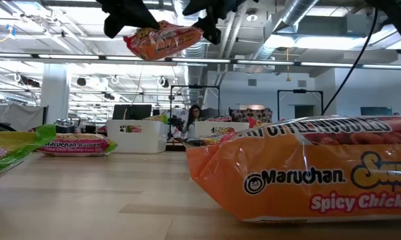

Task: Sort Maruchan noodles
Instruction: Put the orange noodle pack into the right white bin

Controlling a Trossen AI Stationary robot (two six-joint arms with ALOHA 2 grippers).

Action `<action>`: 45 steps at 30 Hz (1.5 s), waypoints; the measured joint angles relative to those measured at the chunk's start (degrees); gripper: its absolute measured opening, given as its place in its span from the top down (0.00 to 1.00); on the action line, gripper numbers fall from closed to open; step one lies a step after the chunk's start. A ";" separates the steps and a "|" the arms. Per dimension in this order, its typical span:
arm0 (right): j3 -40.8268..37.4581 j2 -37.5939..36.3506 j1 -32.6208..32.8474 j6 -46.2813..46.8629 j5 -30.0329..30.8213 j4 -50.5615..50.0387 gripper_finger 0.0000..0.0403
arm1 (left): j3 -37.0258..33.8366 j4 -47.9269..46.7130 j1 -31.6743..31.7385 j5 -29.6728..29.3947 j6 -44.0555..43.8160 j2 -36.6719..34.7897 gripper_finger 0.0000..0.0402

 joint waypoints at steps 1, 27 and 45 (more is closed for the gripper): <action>0.00 0.00 0.25 0.45 -0.01 0.12 0.42 | 0.00 0.32 0.00 -0.10 0.26 0.00 1.00; 0.17 6.86 5.23 8.27 7.55 5.93 0.43 | -0.07 1.69 0.42 -0.30 4.55 0.08 1.00; 0.09 7.56 8.09 1.50 7.34 3.14 0.83 | 0.02 -0.32 0.68 -0.49 3.55 -0.01 1.00</action>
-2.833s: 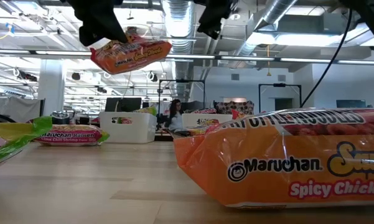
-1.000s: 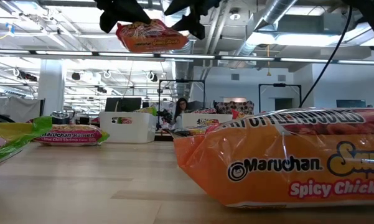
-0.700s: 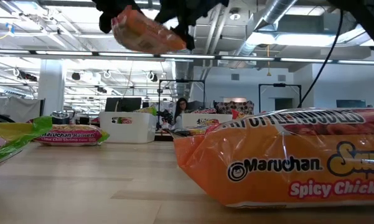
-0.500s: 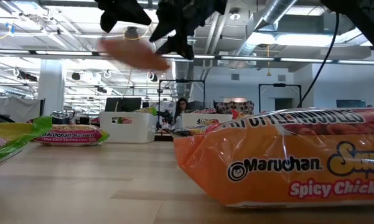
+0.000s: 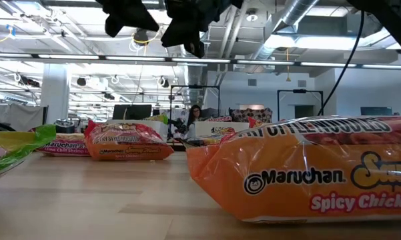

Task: Sort Maruchan noodles
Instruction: Put the orange noodle pack into the right white bin

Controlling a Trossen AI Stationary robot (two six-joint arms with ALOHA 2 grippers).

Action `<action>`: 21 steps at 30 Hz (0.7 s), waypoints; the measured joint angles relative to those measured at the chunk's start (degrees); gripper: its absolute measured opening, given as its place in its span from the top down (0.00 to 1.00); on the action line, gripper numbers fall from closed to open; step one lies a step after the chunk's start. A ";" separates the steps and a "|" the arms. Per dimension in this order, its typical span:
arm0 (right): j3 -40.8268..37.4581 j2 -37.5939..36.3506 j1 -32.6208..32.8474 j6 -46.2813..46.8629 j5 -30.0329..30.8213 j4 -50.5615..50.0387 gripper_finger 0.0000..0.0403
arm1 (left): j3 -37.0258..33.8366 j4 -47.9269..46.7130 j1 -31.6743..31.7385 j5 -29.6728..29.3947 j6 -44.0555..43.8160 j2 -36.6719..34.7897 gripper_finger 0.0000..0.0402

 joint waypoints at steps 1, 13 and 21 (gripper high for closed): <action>0.00 0.00 0.15 -1.81 0.02 -0.28 0.80 | 0.00 -1.10 0.00 -0.54 -0.04 -0.01 1.00; 0.00 0.00 2.49 -14.33 0.26 1.93 0.47 | -0.04 -5.35 0.00 -9.09 -4.15 -10.81 1.00; 0.11 4.56 2.03 -18.03 0.26 12.47 0.42 | -0.04 -5.48 0.02 -9.06 -5.27 -16.23 1.00</action>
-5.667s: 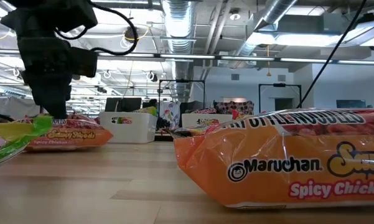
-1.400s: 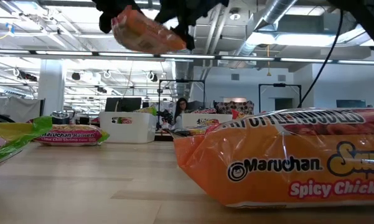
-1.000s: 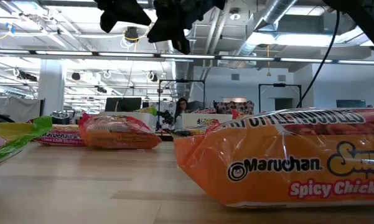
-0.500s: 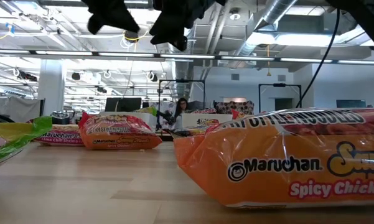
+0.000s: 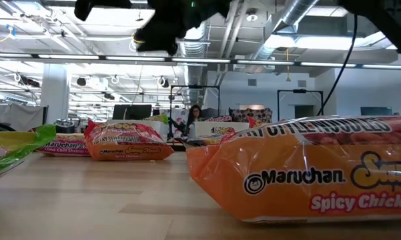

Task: Sort Maruchan noodles
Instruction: Put the orange noodle pack into the right white bin

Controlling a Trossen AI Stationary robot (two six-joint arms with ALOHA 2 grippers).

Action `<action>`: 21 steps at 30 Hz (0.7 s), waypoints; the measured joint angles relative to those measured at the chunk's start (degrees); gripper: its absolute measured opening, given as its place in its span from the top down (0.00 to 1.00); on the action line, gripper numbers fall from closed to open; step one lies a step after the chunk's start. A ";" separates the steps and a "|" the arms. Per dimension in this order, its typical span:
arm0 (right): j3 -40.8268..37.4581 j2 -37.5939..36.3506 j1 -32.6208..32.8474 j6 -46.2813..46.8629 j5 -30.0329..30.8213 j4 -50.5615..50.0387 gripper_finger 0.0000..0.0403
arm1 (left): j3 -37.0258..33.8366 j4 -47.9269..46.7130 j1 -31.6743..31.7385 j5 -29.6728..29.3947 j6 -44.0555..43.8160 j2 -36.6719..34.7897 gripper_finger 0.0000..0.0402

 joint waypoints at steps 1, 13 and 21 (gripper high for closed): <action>-0.20 0.36 -0.25 -0.15 0.06 -0.50 0.43 | 0.00 0.03 0.00 -0.02 -0.02 -0.17 1.00; -0.14 9.72 -1.28 -3.27 0.62 2.20 0.43 | -0.04 -5.33 0.02 -0.69 -3.02 1.67 1.00; -0.19 14.20 -0.52 -3.56 1.92 2.27 0.43 | -0.04 -6.50 0.00 -0.93 -4.45 3.24 1.00</action>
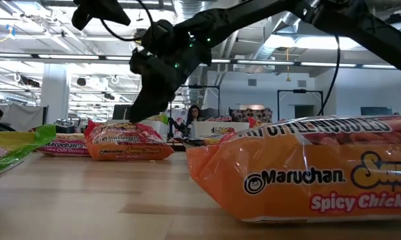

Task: Sort Maruchan noodles
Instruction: Put the orange noodle pack into the right white bin

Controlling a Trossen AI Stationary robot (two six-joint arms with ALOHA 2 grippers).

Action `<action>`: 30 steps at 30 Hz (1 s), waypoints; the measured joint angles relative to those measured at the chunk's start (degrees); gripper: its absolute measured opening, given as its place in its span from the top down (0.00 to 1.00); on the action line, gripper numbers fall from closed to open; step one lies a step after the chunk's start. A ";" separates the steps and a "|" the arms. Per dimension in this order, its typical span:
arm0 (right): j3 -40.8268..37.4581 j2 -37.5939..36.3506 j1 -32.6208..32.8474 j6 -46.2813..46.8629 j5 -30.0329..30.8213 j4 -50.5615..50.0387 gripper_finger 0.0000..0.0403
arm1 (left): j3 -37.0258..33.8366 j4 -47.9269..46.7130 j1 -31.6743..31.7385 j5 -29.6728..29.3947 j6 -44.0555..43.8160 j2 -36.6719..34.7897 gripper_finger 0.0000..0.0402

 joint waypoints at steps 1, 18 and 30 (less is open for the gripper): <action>0.13 0.56 0.27 -0.93 0.70 0.66 0.43 | -0.01 0.17 0.00 -0.02 0.00 -0.01 1.00; 0.36 3.88 3.30 -1.84 11.96 -3.43 0.55 | -0.01 -1.05 0.00 -0.11 0.00 -0.04 1.00; 0.24 3.15 3.63 2.27 12.95 -4.57 0.97 | -0.01 -1.16 0.00 -0.12 0.18 -0.07 1.00</action>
